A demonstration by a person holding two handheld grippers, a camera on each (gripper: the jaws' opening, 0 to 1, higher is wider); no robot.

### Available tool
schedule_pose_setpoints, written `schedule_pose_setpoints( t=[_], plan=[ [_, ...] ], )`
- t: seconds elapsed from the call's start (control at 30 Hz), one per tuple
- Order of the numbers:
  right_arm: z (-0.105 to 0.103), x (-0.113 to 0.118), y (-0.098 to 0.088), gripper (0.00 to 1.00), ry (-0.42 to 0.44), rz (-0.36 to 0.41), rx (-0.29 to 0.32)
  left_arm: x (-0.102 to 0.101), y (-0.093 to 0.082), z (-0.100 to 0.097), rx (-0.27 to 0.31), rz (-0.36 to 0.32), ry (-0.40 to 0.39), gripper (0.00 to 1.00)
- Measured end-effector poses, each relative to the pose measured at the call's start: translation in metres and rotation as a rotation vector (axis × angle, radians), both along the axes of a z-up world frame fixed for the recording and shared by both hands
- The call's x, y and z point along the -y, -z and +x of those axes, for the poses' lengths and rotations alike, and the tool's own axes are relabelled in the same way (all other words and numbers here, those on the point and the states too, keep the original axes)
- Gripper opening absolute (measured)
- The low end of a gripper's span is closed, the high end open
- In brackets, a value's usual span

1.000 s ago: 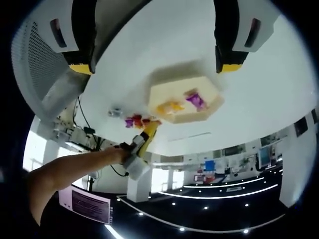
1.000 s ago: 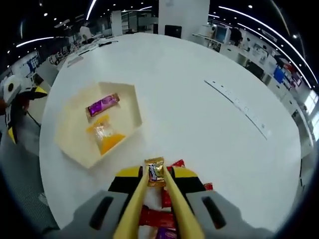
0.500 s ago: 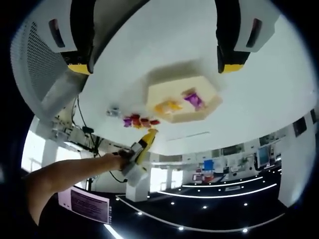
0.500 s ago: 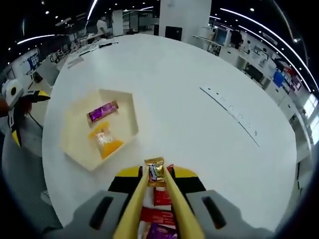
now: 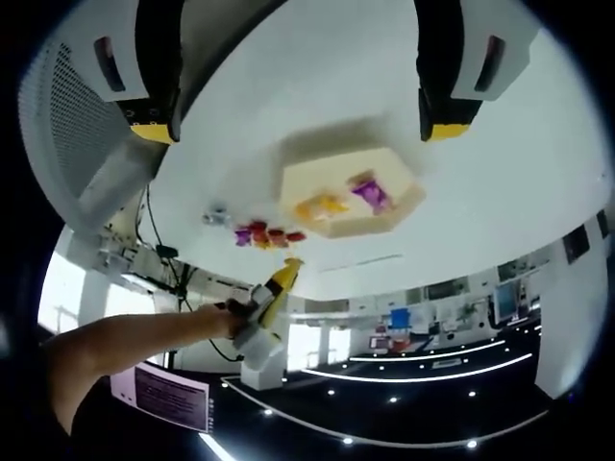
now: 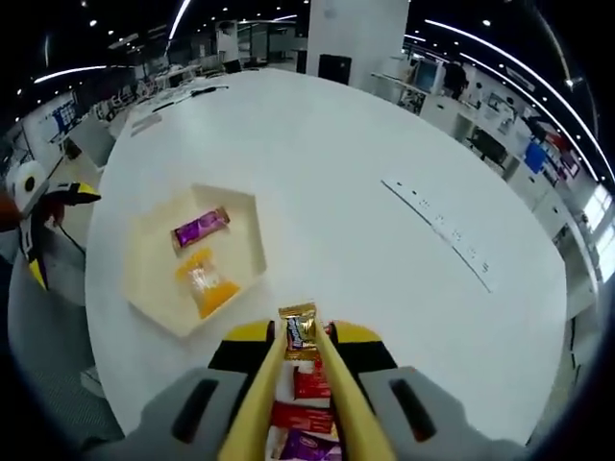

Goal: Place the target food into the container with the food tongs after gripping and lifting it, then release it inside without dropping or visibly crushing the food.

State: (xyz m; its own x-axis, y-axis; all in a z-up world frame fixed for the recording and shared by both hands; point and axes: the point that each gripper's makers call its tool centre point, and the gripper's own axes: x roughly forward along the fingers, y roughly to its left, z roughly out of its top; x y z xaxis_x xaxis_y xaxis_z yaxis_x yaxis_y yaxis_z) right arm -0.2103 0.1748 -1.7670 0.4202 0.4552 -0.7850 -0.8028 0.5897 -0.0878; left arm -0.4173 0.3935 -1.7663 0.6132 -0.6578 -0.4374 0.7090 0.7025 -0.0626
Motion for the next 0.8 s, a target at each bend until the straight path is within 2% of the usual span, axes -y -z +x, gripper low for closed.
schedule_pose_setpoints(
  t=[0.57,0.8],
  plan=[
    [0.000,-0.046,-0.017,0.21,-0.044,0.034,0.014,-0.002,0.002,0.000,-0.001,0.013,-0.005,0.99],
    [-0.001,-0.063,-0.018,0.21,-0.062,0.041,0.014,-0.003,0.003,0.001,0.001,0.018,-0.008,0.99]
  ],
)
